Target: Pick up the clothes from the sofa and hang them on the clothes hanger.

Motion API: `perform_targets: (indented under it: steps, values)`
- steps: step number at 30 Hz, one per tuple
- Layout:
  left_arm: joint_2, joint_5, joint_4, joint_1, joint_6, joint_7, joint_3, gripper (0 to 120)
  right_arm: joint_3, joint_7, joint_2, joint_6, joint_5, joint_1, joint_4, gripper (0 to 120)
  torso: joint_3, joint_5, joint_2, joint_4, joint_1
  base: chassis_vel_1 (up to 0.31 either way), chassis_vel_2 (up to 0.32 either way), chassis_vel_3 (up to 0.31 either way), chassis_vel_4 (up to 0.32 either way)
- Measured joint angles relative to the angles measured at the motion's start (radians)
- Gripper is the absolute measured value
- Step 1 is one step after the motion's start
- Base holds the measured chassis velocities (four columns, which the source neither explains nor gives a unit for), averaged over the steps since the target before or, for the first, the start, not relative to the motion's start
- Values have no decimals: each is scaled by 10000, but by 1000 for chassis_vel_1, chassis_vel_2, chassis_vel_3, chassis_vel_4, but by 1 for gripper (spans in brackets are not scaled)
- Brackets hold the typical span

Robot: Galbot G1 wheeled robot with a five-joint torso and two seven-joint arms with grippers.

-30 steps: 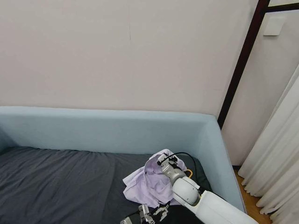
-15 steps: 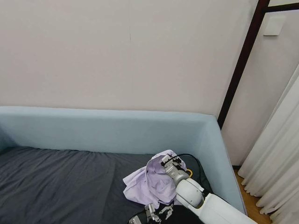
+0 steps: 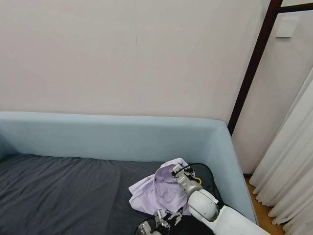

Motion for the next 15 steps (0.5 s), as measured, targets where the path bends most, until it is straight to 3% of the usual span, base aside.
perform_targets:
  steps: [15]
  values:
    - [-175,45,262,-43,-49,-108,-101,38,149,-34,-138,5,-53,-173,55,0,0,-1,1,0,0,0,0,0,0]
